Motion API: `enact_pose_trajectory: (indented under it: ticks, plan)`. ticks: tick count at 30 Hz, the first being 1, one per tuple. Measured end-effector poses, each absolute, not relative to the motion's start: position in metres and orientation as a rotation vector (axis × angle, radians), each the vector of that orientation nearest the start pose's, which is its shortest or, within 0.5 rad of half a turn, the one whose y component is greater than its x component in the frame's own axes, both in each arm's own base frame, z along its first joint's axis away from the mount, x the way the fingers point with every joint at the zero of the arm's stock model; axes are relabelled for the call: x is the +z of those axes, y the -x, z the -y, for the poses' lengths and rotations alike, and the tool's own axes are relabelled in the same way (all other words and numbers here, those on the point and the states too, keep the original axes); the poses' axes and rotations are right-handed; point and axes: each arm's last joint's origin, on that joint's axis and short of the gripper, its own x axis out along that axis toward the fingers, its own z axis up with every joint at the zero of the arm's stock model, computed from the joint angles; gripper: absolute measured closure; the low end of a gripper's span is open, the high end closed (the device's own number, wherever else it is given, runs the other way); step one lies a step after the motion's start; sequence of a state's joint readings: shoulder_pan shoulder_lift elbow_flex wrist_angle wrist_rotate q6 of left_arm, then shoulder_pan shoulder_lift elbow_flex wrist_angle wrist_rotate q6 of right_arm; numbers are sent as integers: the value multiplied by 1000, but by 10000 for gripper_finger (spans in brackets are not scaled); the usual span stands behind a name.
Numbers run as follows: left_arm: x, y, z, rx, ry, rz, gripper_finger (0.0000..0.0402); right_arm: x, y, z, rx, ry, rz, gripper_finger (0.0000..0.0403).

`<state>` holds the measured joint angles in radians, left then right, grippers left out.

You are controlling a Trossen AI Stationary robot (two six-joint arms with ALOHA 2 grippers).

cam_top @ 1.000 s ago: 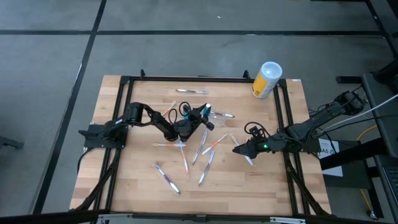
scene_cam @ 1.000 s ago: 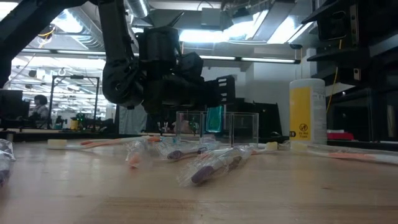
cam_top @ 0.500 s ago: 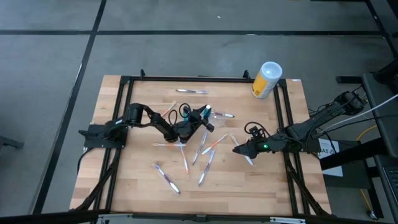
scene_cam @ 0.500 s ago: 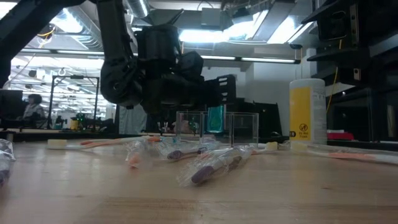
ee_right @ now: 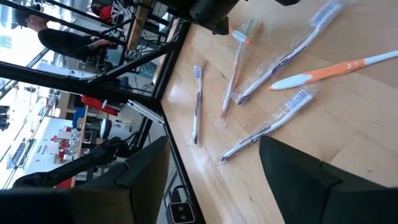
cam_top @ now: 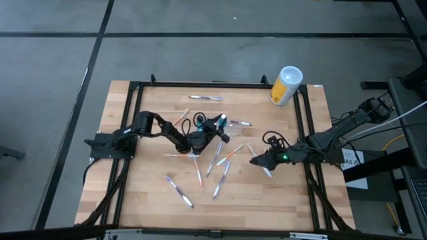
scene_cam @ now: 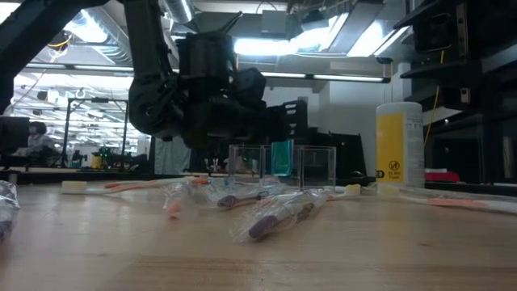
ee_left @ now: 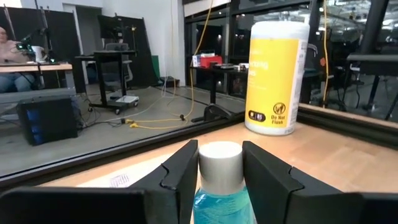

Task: Pick & Place toothbrushing station
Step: Put the blue mouthwash into the middle section of the transparent organizer

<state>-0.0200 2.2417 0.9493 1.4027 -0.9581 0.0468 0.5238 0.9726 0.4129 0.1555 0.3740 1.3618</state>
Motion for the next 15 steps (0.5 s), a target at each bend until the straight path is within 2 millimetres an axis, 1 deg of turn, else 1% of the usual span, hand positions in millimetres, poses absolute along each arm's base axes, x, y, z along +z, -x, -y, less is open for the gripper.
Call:
enact_pose_trajectory:
  ticks: [9, 15]
  plan:
    - [94, -394, -14, 936, 64, 44, 294, 205, -176, -91, -121, -1179, -402, 151]
    - [94, -394, -11, 950, 47, 40, 282, 205, -176, -91, -121, -1179, -402, 151]
